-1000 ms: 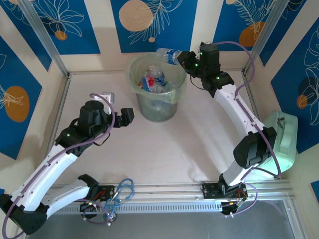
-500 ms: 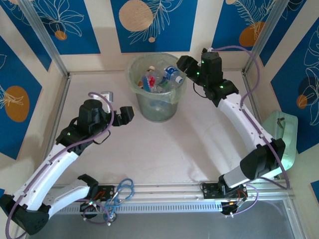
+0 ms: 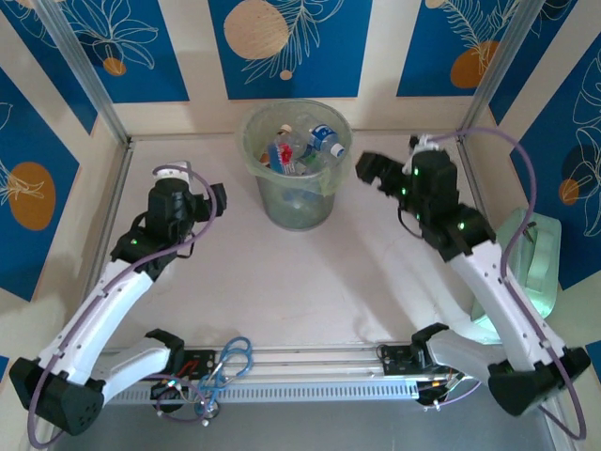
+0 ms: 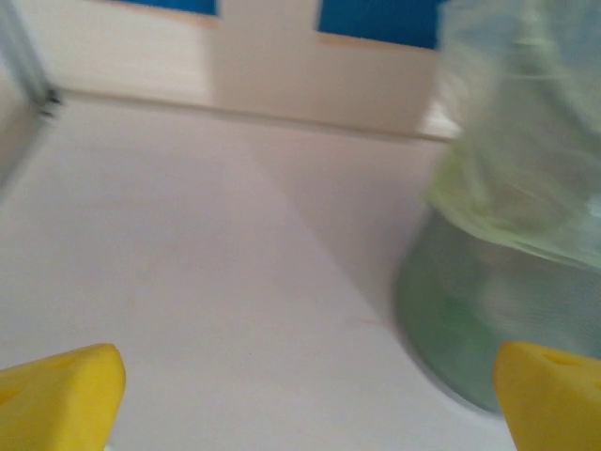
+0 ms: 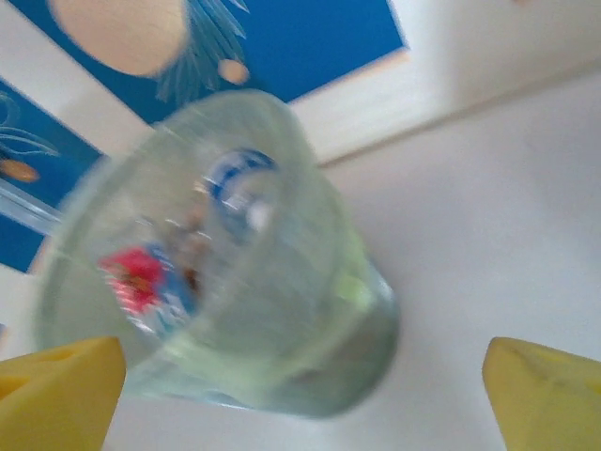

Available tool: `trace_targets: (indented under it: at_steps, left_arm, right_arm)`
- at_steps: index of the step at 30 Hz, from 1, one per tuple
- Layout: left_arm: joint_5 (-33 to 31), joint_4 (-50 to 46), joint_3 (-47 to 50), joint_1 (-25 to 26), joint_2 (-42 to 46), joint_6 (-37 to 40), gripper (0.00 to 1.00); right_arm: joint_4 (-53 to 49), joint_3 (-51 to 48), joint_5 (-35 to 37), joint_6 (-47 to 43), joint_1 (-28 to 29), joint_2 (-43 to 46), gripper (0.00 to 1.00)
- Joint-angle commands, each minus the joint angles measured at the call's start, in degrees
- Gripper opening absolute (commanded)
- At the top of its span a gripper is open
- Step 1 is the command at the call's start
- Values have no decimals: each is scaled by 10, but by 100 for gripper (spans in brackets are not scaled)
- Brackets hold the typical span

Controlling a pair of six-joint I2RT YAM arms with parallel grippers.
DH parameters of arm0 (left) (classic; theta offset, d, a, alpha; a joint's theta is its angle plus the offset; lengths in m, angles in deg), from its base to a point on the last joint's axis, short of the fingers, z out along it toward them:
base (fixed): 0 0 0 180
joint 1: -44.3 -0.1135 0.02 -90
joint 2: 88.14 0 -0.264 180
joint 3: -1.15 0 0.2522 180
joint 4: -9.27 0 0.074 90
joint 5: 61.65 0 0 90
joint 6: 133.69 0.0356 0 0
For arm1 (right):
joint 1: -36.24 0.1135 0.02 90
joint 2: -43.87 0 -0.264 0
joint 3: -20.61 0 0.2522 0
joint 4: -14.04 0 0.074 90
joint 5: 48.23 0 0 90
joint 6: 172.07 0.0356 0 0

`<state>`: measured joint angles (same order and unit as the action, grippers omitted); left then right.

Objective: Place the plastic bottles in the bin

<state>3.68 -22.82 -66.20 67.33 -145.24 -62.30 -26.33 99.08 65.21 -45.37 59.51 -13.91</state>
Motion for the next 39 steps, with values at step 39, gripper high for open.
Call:
trace_targets:
  at_steps: [39]
  left_arm:
    - [107,749,333,-171,-327,201,100]
  right_arm:
    - [738,-414,-133,-297,-224,-293,99]
